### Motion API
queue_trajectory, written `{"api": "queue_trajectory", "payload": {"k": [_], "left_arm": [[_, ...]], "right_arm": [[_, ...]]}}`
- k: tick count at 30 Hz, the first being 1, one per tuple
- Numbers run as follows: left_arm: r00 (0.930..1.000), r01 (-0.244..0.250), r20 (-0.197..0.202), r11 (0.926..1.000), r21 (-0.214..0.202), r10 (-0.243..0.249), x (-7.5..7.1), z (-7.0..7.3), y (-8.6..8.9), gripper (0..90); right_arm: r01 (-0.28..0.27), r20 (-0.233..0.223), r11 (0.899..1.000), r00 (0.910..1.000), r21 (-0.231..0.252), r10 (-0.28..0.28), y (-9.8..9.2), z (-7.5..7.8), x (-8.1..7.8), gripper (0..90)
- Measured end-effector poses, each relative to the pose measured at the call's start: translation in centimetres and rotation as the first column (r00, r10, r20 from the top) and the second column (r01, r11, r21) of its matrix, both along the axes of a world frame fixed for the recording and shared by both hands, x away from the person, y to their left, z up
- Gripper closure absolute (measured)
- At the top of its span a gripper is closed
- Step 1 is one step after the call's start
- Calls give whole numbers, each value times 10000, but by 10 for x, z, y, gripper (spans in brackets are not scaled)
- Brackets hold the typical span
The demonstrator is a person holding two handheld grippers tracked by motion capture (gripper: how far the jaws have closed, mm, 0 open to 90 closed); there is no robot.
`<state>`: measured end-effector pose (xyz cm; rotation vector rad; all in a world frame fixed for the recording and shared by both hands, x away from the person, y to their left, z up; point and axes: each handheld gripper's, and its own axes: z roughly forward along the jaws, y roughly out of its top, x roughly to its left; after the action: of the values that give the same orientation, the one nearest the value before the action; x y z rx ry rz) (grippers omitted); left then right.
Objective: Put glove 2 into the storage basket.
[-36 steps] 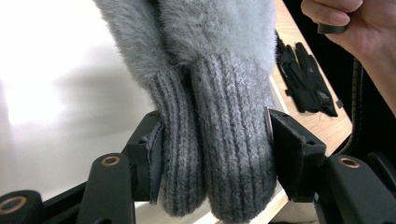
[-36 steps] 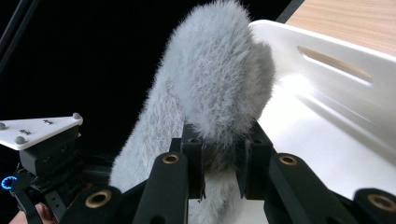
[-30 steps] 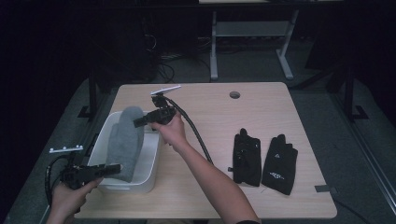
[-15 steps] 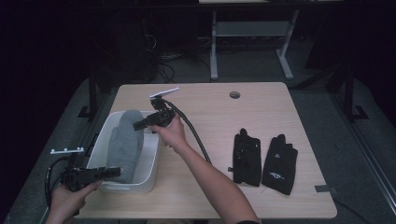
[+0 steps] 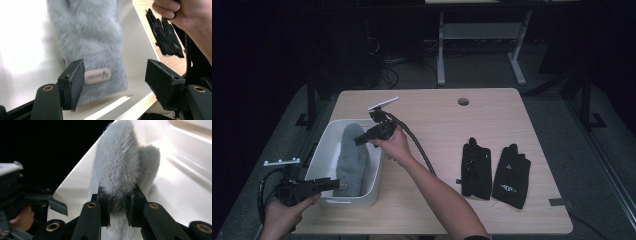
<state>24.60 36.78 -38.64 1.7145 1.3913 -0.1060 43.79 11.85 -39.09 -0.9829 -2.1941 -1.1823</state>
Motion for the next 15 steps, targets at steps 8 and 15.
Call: {"api": "queue_trajectory", "payload": {"k": [8,15], "left_arm": [[9999,7,138,10000,26,-8,1,2,-2,321],[9996,19,280,10000,0,-19,2,5,-4,320]], "right_arm": [[-185,128,9996,9997,-216,188,9,-2,-1,729],[64,640,9984,9979,-570,-27,6,2,1,640]]}}
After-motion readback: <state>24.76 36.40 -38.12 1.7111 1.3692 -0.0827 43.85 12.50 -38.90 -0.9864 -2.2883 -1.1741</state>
